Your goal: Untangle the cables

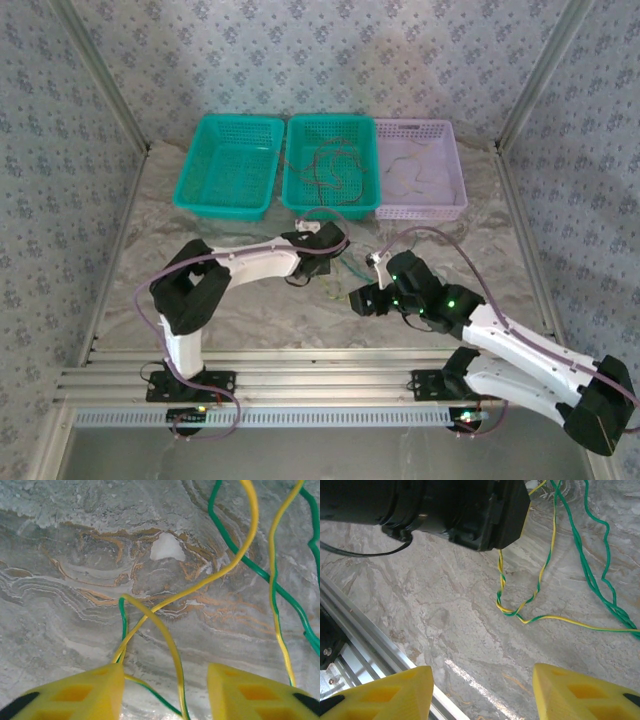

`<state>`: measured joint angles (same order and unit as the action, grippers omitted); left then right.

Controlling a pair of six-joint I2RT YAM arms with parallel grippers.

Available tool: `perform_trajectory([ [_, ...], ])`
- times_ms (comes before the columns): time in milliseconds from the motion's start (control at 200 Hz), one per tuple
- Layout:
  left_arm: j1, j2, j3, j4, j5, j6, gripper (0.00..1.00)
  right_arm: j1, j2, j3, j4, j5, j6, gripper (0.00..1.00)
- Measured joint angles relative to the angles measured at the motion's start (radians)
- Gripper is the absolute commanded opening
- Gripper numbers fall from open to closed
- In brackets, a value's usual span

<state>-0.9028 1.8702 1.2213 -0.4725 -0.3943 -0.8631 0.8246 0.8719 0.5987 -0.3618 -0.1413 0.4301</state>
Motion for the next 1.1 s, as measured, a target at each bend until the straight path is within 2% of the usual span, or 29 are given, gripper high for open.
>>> perform_trajectory([
  [270,0.021,0.038,0.034,-0.003,-0.003,0.007,0.0,0.029,-0.006,-0.006,0.008,0.019,0.003,0.58],
  [625,0.026,0.008,0.029,-0.019,0.002,0.013,0.0,0.037,0.026,-0.01,0.039,0.024,0.008,0.62],
  [690,0.023,-0.046,0.009,-0.024,0.005,0.011,0.0,0.037,0.032,-0.01,0.05,0.016,0.009,0.66],
  [914,0.002,-0.319,-0.08,-0.014,0.022,-0.039,0.0,0.031,0.054,-0.01,0.11,-0.025,0.018,0.69],
  [1099,-0.018,-0.429,-0.15,0.0,0.043,-0.075,0.0,0.001,0.074,-0.012,0.173,-0.075,0.053,0.72],
])
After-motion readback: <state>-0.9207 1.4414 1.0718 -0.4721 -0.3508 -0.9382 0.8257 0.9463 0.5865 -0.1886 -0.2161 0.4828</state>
